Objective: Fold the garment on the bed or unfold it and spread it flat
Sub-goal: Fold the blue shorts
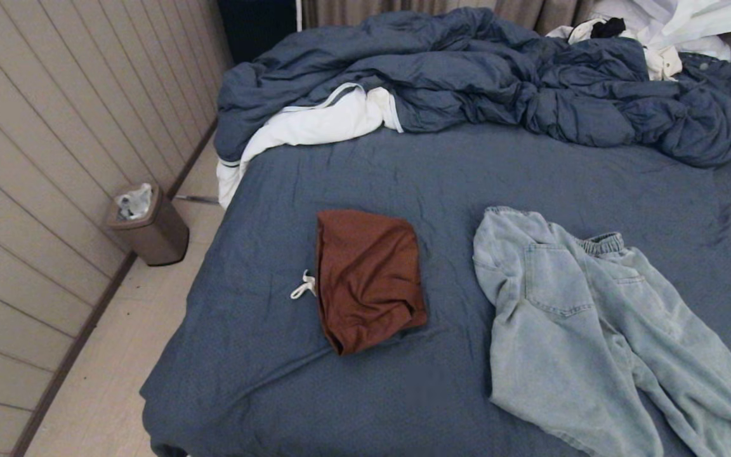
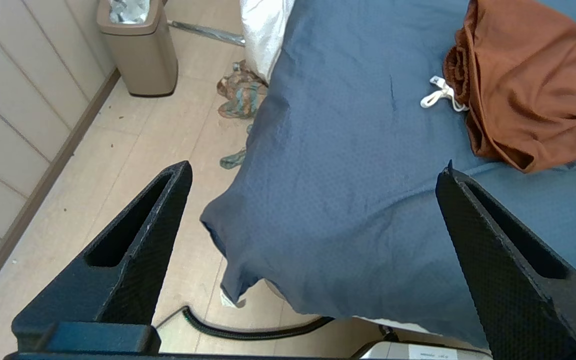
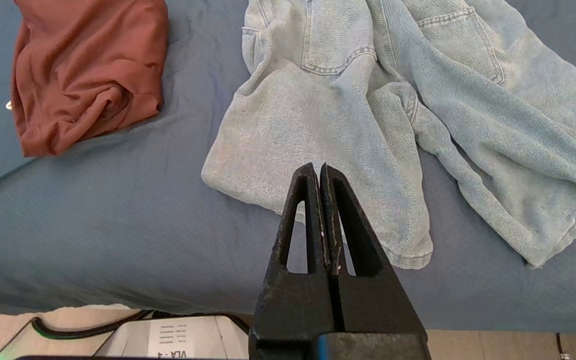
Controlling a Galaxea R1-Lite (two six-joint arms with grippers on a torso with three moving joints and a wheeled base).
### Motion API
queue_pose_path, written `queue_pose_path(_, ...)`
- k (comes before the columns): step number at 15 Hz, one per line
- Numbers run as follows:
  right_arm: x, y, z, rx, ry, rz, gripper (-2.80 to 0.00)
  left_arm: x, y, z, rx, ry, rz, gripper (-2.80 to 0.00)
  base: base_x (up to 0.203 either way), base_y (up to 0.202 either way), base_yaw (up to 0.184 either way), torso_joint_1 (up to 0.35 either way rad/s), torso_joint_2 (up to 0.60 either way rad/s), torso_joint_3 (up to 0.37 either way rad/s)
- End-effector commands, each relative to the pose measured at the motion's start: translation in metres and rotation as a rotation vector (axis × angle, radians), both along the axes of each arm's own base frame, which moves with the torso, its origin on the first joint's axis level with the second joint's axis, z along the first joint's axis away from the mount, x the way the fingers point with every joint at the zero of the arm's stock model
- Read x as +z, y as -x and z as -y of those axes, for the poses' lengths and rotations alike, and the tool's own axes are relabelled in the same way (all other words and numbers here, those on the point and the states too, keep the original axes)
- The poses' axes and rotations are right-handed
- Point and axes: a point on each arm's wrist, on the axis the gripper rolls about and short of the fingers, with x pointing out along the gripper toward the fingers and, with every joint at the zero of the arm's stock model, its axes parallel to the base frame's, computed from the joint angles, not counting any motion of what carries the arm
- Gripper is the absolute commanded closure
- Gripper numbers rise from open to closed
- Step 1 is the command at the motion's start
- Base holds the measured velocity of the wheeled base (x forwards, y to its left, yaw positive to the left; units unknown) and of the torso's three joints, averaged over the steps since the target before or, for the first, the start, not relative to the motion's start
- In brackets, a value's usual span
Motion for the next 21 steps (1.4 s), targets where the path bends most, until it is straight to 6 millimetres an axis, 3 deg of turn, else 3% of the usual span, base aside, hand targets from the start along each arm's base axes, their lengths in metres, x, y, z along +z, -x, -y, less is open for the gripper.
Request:
queue_pose_path(1, 0.0004, -0.0005, 0.0, 0.004, 0.042, 0.003, 0.0, 0.0001, -0.0001, 0.0, 0.001, 0.001, -0.002, -2.8, 0.0, 0.0, 0.0, 0.0, 0.0, 0.0)
queue_pose_path(4, -0.002, -0.0044, -0.0012, 0.059, 0.271, 0.06, 0.0, 0.0001, -0.0001, 0.0, 0.0, 0.001, -0.002, -2.8, 0.0, 0.0, 0.0, 0.0, 0.0, 0.0)
queue_pose_path(7, -0.0035, -0.0047, -0.0013, 0.061, 0.199, 0.052, 0.0, 0.0001, -0.0001, 0.0, 0.001, 0.001, -0.002, -2.8, 0.0, 0.0, 0.0, 0.0, 0.0, 0.0)
queue_pose_path(21, -0.0028, -0.0045, -0.0012, 0.058, 0.202, 0.061, 0.0, 0.0001, -0.0001, 0.0, 0.0, -0.002, -0.002, -2.8, 0.0, 0.0, 0.0, 0.0, 0.0, 0.0)
